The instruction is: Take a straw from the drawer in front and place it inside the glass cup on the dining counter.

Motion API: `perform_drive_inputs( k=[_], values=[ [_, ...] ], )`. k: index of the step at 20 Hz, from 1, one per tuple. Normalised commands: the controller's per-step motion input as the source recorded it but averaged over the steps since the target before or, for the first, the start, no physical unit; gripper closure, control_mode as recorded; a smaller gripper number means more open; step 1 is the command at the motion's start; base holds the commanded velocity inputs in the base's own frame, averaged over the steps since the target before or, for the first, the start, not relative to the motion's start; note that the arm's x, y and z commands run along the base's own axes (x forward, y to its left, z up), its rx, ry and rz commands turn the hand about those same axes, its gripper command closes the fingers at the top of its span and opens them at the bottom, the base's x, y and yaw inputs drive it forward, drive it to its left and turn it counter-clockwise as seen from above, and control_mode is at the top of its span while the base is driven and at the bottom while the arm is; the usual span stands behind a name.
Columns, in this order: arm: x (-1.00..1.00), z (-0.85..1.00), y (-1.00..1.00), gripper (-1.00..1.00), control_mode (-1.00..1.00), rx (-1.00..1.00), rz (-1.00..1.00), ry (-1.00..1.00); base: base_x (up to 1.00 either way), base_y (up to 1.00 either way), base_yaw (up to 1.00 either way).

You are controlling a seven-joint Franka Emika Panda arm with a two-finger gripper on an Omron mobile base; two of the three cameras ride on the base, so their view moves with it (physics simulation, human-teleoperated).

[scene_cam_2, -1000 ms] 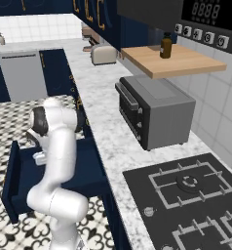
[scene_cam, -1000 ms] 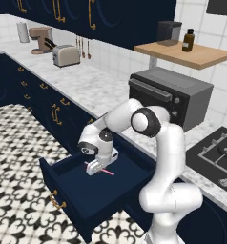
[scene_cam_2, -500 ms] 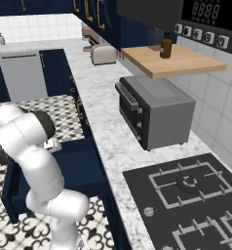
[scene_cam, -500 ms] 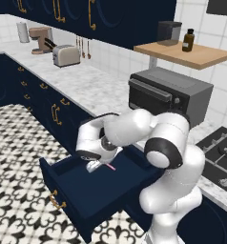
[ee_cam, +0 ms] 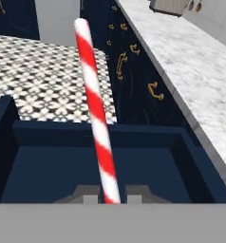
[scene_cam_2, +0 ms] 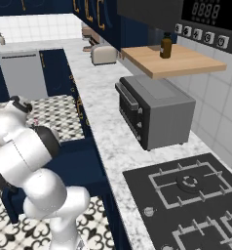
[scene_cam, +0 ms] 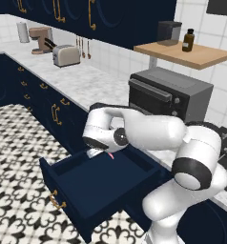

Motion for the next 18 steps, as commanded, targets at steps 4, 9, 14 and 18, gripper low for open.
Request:
perform_drive_inputs(
  k=[4,9,14,18],
  values=[
    [0.21,1.0,0.0,1.0,-1.0,0.07,0.0,-0.14,0.0,0.0,0.0],
    [0.03,1.0,0.01,1.0,-1.0,0.0,-0.01,-0.32,0.0,0.0,0.0],
    [-0.27,1.0,0.0,1.0,-1.0,0.0,-0.05,-0.38,0.0,0.0,0.0],
    [-0.55,1.0,-0.06,1.0,-1.0,0.0,-0.1,-0.18,0.0,0.0,0.0]
  ],
)
